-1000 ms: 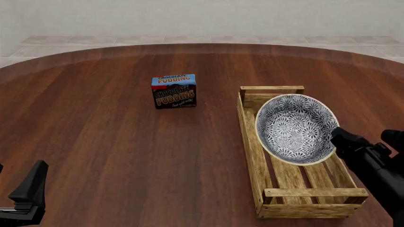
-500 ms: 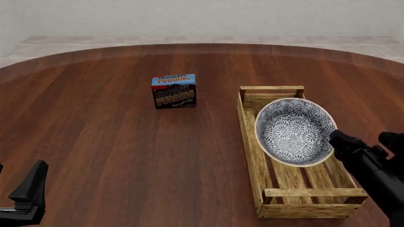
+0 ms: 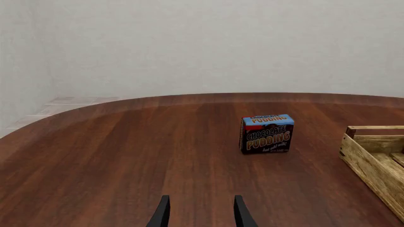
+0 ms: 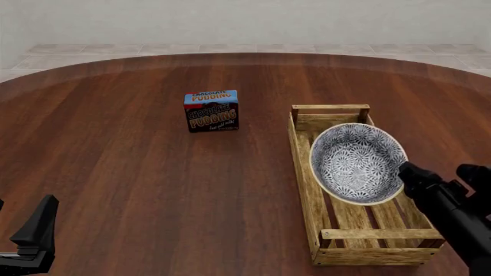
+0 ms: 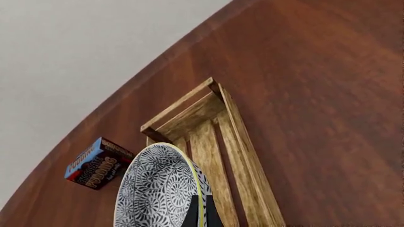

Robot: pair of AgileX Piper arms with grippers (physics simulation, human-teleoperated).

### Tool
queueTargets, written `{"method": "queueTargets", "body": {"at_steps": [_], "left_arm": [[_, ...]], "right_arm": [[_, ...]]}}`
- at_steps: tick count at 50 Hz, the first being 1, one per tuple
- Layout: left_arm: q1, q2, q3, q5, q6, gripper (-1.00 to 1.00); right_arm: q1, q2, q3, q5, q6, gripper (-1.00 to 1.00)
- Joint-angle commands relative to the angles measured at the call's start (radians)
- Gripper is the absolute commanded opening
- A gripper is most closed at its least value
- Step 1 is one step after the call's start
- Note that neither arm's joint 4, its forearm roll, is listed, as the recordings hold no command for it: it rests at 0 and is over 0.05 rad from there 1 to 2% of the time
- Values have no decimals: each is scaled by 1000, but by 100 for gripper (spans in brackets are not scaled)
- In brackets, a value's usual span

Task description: Pick up the bowl on the left and put it in the tray.

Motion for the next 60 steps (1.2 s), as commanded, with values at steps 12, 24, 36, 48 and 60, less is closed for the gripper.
{"method": "queueTargets", "body": {"at_steps": [12, 24, 36, 48, 60], "left_arm": [[0, 0, 0, 0, 0, 100], [0, 0, 0, 0, 0, 100], [0, 0, 0, 0, 0, 100], [0, 0, 0, 0, 0, 100], [0, 0, 0, 0, 0, 100]], "right_arm": [[5, 31, 5, -38, 3, -100], [0, 53, 2, -54, -3, -100], [-2, 73, 1, -71, -4, -100], [-11, 93, -3, -83, -9, -100], [-10, 103, -6, -85, -12, -100]]}}
